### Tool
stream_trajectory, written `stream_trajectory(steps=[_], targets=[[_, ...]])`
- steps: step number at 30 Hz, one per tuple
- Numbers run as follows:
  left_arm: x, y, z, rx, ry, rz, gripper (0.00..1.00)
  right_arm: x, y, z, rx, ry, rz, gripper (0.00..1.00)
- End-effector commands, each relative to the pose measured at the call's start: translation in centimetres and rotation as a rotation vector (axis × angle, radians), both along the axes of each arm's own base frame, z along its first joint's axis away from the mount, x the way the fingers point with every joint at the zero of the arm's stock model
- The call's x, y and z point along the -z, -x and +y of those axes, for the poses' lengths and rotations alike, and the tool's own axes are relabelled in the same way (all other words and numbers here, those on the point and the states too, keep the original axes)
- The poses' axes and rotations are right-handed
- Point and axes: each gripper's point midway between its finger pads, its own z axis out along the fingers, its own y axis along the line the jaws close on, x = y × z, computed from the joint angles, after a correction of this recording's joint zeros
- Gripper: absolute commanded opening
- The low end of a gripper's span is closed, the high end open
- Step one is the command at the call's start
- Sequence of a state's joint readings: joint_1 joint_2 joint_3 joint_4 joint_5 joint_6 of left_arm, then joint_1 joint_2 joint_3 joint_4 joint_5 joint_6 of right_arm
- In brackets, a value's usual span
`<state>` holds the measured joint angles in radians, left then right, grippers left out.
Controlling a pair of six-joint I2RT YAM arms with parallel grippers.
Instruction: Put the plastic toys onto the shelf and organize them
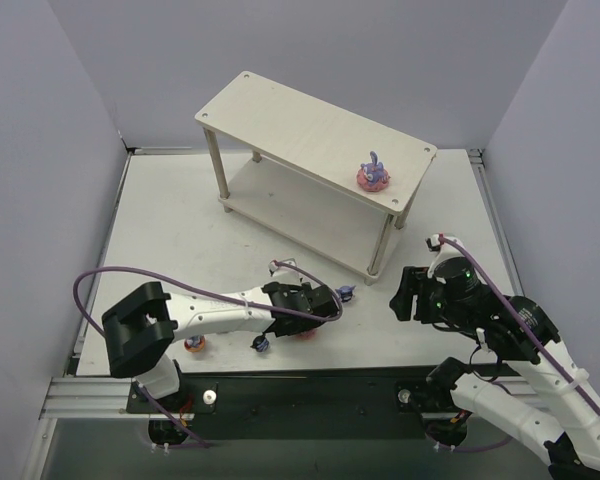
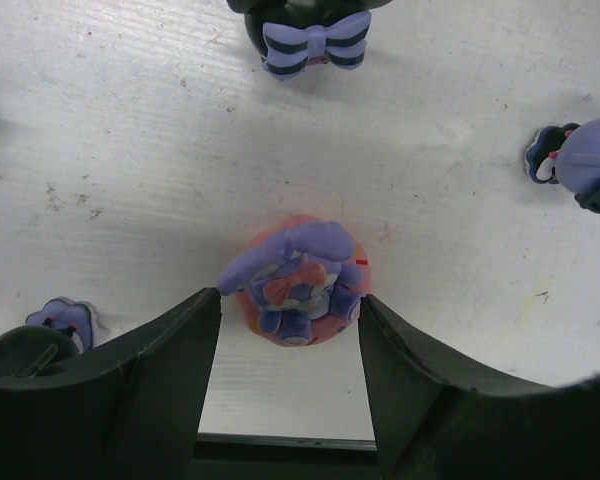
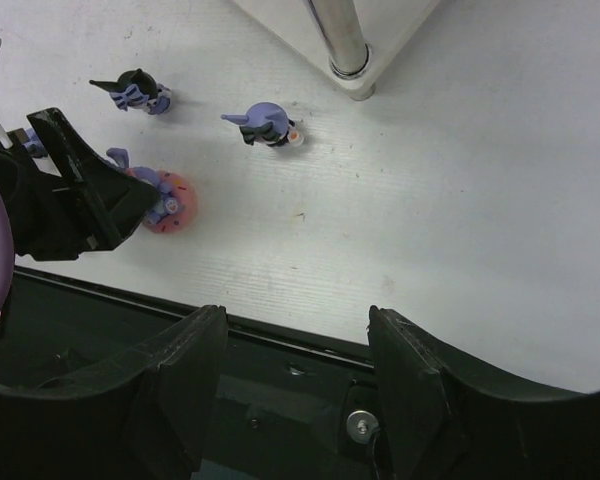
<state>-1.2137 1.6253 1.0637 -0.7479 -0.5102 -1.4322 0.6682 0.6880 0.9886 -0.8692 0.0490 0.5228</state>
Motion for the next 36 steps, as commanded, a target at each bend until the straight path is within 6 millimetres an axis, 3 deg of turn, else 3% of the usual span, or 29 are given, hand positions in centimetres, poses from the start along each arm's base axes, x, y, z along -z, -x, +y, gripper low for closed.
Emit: stream_trajectory(steps=[1,8,21,24,29,36], targets=[[-0.5,-2.2,-1.2,-0.188,0.127,-0.09,0.68,1.0,0.6,-0.9,0.0,0.048,0.029,0.59],[0.9,-1.5,-1.0,-0.172,0.119,-0.056,0.75,1.3,0.6,-1.1,0.001,0.06,0.031,0.59],[2.9,-1.8,-1.9,-0.102,0.109,-0.061,0.75,1.1,0.7,-1.4,-0.014,0.073,0.022,0.59],[3.4,-1.4,-1.4,-0.096,0.078,-0.042,0.67,1.2,0.7,-1.5,-0.01,0.077,0.02,0.59],[3.1,-1.5,-0.8,-0.066,0.037,-0.058,0.43,1.0,0.6,-1.5,-0.006,0.074,0.015,0.59],[1.6,-1.8,-2.0,0.091,0.039,-0.085,0.19,1.2,0.4,-1.5,-0.003,0.09,0.02,0.59]])
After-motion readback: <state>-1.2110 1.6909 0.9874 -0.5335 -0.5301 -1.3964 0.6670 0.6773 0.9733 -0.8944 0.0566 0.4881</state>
